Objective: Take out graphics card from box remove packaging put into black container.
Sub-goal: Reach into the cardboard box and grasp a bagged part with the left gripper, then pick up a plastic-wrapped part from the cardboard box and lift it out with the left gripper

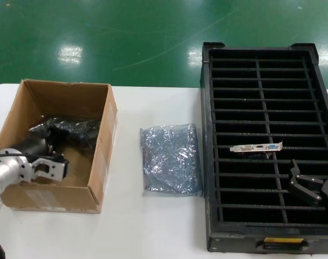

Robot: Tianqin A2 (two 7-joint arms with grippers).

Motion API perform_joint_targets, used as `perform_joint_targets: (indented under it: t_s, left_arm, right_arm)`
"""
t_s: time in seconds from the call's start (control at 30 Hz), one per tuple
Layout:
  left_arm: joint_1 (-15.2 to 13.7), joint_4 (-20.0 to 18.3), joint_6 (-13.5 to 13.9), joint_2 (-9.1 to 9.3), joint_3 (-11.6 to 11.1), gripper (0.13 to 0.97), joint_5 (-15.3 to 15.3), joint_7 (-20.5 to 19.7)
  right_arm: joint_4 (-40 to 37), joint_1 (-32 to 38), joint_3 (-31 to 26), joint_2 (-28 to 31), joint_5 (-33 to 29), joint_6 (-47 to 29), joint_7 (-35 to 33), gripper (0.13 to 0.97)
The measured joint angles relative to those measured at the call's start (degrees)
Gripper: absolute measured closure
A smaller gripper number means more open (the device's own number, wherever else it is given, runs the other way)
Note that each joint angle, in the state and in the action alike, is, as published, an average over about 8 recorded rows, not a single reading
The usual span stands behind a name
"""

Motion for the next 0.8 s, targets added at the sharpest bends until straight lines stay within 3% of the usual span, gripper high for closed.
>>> perform_joint_targets:
  t_s: [0.3,0.8]
  left_arm:
    - [-1.04,0.01,0.75,-0.65,-1.61,0.958,-1.65,-0.96]
    - [-2.85,-0.04,5.24,-2.55,-3.53,0.958,-3.61,-5.48]
  right_arm:
    - [0.00,0.00,0.00,0.00,0.00,0.00,0.00,0.129]
    - [0.00,0.00,0.00,0.00,0.00,0.00,0.00,0.129]
